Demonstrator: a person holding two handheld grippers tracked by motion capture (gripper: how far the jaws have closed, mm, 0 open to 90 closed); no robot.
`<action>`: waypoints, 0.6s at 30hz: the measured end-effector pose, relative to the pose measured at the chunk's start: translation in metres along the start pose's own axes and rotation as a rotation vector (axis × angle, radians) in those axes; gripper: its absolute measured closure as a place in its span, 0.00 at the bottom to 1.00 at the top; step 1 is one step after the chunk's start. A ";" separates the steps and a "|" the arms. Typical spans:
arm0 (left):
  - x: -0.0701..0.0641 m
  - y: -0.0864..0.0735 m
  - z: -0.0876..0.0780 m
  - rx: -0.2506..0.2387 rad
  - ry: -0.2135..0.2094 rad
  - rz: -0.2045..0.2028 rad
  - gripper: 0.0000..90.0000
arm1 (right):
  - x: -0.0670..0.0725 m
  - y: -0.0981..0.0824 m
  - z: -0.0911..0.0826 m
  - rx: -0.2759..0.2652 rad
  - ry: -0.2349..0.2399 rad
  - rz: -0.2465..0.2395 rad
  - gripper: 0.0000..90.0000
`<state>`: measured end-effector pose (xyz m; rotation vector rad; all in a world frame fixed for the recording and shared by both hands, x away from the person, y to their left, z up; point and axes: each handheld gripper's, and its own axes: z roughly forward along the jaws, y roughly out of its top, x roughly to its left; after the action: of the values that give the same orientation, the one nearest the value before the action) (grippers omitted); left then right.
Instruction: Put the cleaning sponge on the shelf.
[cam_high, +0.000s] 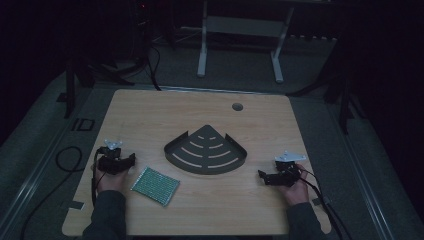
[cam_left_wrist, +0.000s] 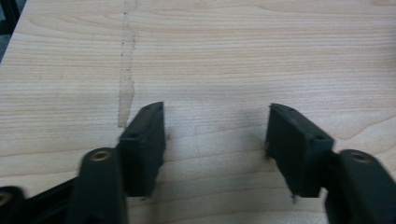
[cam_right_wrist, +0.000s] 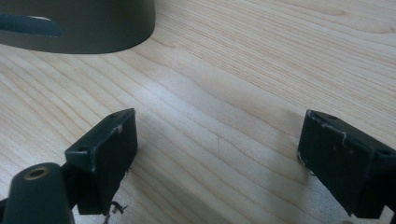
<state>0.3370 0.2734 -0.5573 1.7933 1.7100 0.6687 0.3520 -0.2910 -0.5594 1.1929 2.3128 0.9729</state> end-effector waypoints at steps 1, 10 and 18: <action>0.001 0.000 -0.001 0.001 -0.011 -0.008 0.51 | 0.000 0.000 0.000 0.000 0.000 0.000 0.13; -0.002 0.003 -0.016 0.016 -0.132 0.028 0.93 | 0.000 0.000 0.000 -0.001 -0.004 0.003 0.13; -0.011 0.009 -0.036 0.026 -0.200 0.146 1.00 | 0.001 -0.001 -0.001 -0.001 -0.013 0.013 0.13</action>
<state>0.3175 0.2645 -0.5253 1.9462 1.4737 0.5092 0.3500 -0.2907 -0.5595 1.2120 2.2969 0.9675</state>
